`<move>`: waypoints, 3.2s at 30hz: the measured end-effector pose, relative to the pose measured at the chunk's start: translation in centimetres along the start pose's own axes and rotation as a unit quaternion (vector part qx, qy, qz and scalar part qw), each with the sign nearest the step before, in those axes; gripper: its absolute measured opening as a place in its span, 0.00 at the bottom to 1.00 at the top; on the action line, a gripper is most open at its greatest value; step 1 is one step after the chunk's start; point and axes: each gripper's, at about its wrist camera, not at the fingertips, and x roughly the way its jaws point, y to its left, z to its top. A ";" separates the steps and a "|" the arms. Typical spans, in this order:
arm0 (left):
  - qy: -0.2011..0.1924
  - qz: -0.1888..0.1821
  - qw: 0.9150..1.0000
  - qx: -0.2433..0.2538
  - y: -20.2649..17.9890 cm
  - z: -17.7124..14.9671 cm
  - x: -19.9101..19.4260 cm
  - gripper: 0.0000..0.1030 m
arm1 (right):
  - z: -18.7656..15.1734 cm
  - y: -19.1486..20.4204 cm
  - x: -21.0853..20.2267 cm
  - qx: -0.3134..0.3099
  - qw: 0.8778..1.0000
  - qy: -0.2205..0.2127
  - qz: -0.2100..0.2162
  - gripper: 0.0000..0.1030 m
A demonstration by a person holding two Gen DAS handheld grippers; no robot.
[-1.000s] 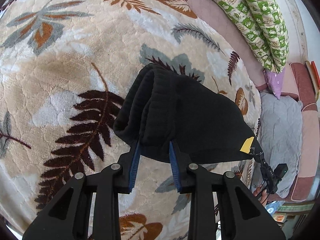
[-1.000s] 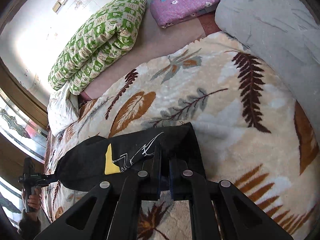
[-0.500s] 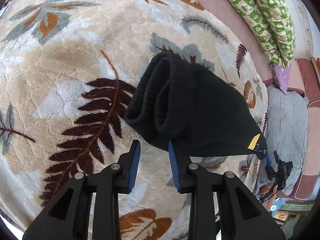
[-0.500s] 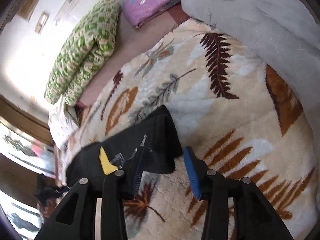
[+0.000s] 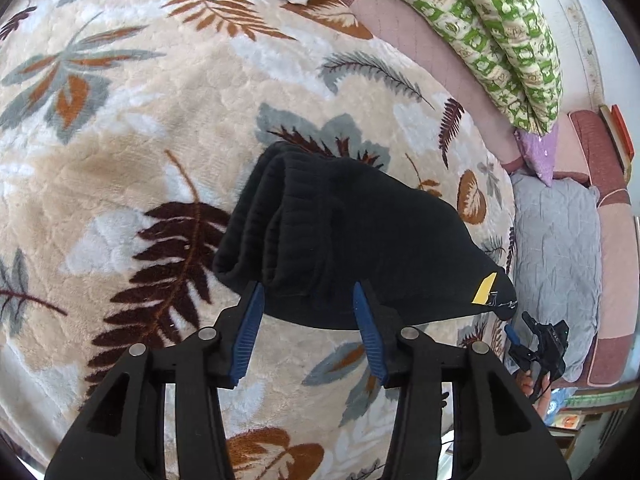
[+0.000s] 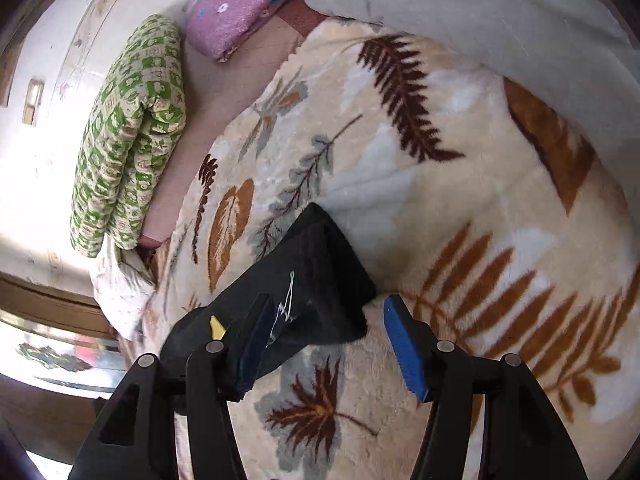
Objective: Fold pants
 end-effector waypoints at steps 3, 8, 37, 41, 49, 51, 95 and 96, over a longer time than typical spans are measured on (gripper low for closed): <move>0.010 0.005 1.000 0.002 -0.8 0.4 1.1 0.43 | -0.9 -1.2 -0.1 0.056 0.997 0.032 0.037 0.58; 0.023 0.023 0.999 0.008 -1.8 0.8 2.7 0.47 | -1.4 -1.3 1.0 0.105 0.993 0.039 0.046 0.58; 0.029 -0.009 0.999 -0.044 -0.5 1.2 3.1 0.43 | 0.7 1.7 5.8 0.147 0.988 0.000 -0.048 0.17; 0.024 -0.001 0.998 -0.061 -0.1 1.5 3.2 0.27 | 0.6 3.7 5.2 0.065 0.996 -0.013 -0.057 0.03; -0.016 -0.049 0.995 -0.086 -0.6 3.1 -0.2 0.25 | 2.3 7.5 3.2 0.032 0.998 -0.052 0.018 0.03; -0.044 -0.056 0.994 -0.080 -1.1 3.4 -2.1 0.25 | 3.2 9.3 2.2 0.021 0.995 -0.073 0.059 0.03; -0.028 0.038 0.999 -0.001 -0.8 3.1 -0.6 0.52 | 1.5 0.3 -1.4 -0.041 0.997 -0.055 0.021 0.48; -0.018 0.036 0.999 -0.006 -0.8 3.3 0.1 0.52 | 2.1 0.9 -0.8 -0.056 0.997 -0.049 0.014 0.48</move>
